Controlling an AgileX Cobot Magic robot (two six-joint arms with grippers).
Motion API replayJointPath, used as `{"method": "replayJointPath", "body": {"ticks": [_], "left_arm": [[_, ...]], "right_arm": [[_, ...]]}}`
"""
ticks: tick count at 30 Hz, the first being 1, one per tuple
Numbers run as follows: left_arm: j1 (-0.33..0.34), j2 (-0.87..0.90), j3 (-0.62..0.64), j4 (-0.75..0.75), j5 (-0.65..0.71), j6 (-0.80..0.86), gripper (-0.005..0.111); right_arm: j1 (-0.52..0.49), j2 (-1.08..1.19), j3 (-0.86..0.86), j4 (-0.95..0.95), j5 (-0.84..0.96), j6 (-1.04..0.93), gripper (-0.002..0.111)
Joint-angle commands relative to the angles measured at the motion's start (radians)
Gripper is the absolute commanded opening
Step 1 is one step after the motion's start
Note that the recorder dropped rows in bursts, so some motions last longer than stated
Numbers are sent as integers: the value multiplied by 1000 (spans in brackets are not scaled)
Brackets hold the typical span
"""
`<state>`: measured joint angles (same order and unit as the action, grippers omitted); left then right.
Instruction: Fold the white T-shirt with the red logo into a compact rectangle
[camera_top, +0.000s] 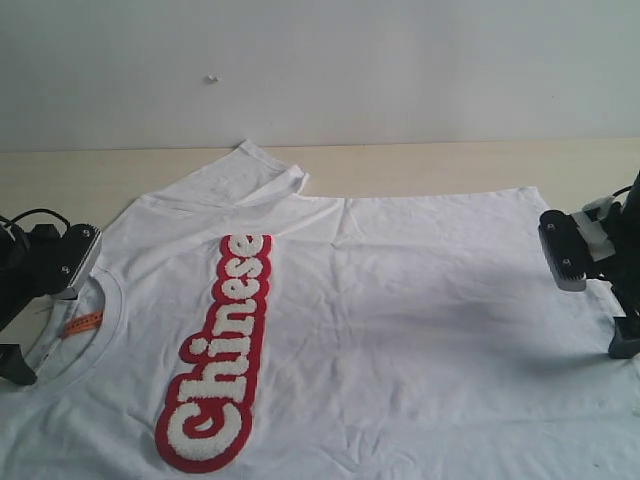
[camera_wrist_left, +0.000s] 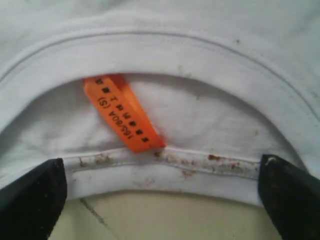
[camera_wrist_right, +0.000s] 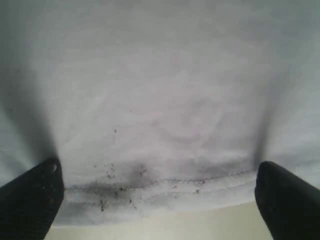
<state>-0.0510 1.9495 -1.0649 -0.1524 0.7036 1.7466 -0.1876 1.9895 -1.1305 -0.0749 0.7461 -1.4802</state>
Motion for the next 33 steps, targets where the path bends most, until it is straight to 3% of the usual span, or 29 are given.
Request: {"method": "replayJointPath", "body": {"ticks": [1,33], "left_arm": [[2,20,4,-24,-65,2,105],[2,28,4,-28,-56,2,105]], "right_arm": [[-4,22,7,-33,23,-8,105],[-4,50,7,-33,33,9,105]]}}
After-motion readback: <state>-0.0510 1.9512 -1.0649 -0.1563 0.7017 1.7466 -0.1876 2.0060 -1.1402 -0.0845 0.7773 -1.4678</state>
